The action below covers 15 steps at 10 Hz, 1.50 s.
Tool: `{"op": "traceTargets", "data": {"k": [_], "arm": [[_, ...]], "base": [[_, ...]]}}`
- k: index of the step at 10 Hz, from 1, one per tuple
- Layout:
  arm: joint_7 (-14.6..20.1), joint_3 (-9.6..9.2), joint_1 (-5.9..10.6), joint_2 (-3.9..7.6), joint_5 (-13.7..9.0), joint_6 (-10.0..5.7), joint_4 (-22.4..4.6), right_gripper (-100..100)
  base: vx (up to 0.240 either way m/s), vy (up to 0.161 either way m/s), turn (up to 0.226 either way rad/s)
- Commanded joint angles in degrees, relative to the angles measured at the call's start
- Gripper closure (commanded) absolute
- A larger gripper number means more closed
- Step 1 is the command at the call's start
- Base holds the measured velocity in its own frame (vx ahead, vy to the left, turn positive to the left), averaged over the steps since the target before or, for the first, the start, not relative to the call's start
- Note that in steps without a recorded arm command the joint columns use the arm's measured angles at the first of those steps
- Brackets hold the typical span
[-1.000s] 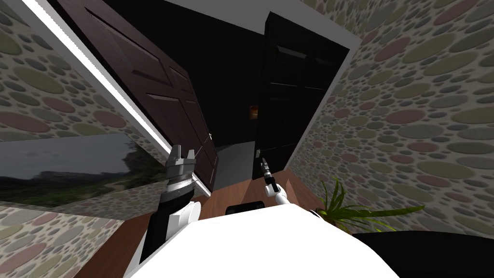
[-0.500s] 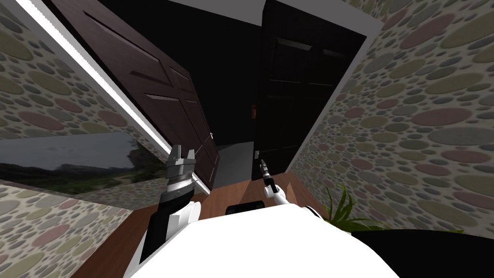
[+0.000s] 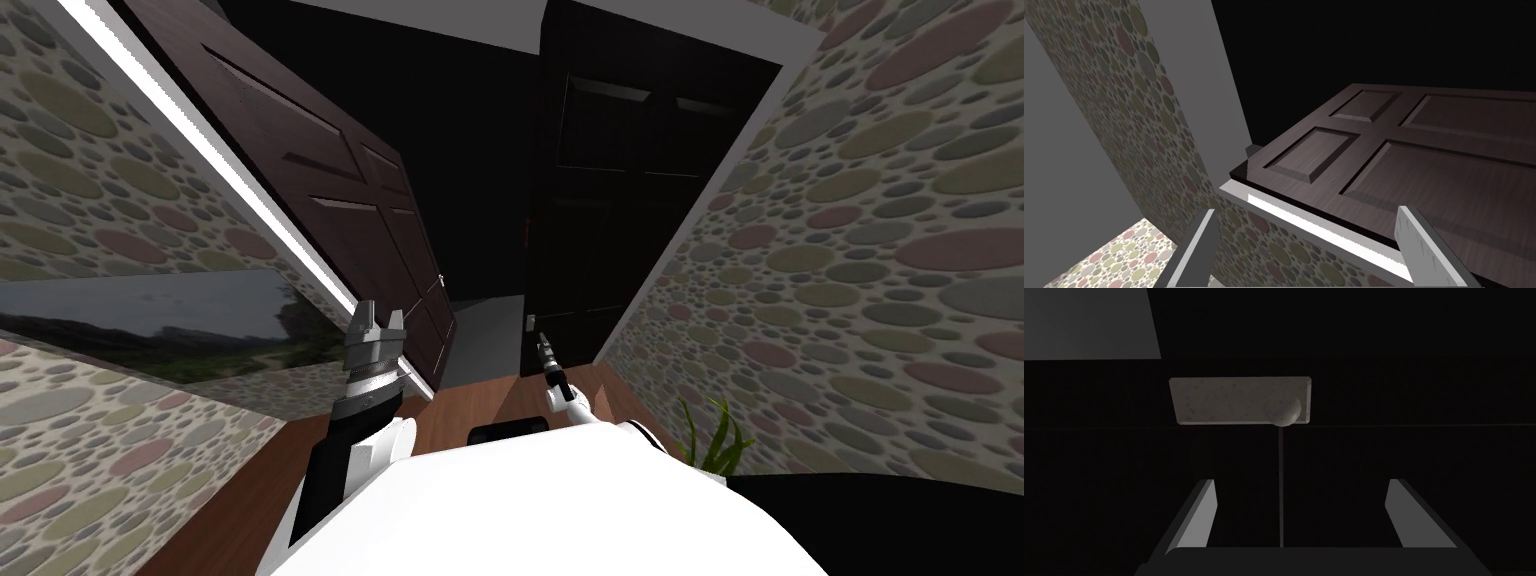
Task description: Push the door open
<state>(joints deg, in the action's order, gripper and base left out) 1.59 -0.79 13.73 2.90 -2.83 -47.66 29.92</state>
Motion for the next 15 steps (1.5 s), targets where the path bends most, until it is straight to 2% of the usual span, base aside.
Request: {"op": "traceTargets", "data": {"k": [1, 2, 5, 11, 12, 15], "arm": [[0.0, 0.0, 0.0, 0.0, 0.0, 0.0, 0.0, -100], [0.07, -0.04, -0.15, 0.43, -0.01, -0.2, -0.07, -100], [0.21, -0.1, -0.47, 0.77, -0.01, -0.37, 0.07, -100], [0.48, -0.25, -1.22, 0.57, -0.01, -0.65, 0.5, -100], [0.48, -0.25, -1.22, 0.57, -0.01, -0.65, 0.5, 100], [0.48, -0.25, -1.22, 0.57, -0.01, -0.65, 0.5, 100]], "base": [[0.012, -0.051, 0.016], [0.109, -0.009, 0.002], [0.179, 0.011, 0.005], [0.196, 0.019, 0.001], [-0.02, 0.001, 0.011], [-0.021, -0.004, 0.005]]}}
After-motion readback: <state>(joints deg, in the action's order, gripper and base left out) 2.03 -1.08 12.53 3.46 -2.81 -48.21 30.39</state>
